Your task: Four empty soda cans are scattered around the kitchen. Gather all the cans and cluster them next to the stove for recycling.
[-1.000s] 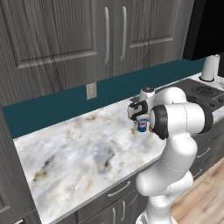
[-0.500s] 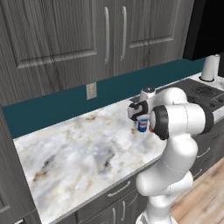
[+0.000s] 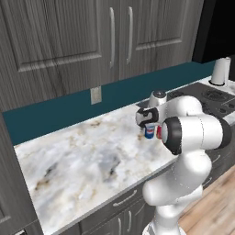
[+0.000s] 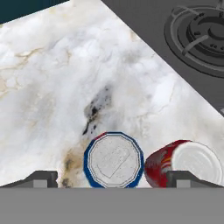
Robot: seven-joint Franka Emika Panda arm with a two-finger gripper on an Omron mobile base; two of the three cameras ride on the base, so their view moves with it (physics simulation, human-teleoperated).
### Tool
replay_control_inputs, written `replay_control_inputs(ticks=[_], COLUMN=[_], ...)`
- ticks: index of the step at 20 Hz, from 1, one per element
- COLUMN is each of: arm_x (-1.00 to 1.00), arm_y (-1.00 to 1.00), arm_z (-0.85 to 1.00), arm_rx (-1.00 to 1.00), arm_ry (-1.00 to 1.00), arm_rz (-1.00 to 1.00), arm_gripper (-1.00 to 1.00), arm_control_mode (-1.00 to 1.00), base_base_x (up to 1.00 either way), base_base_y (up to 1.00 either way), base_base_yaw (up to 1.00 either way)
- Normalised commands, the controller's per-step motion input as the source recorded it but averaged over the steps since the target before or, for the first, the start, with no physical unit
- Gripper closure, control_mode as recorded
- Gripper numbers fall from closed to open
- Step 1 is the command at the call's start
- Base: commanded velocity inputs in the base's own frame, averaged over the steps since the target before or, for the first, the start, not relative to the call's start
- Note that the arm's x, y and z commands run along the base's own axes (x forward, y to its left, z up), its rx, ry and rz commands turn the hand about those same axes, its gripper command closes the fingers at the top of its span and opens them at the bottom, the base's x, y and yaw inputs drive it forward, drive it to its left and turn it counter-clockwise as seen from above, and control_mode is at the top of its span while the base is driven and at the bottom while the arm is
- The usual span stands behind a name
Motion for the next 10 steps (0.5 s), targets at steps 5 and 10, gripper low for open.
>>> replay_control_inputs(ticks=[5, 10], arm_x=[-0.34, -0.54], arm_y=[0.0, 0.01], arm_z=[0.22, 0.23], arm_rx=[0.0, 0.0], arm_ry=[-0.02, 0.0], arm_rz=[0.0, 0.0], arm_gripper=[-1.0, -1.0], arm_control_mode=[-1.0, -1.0], base_base_x=[0.0, 0.0], base_base_y=[0.0, 0.0], base_base_yaw=[0.0, 0.0])
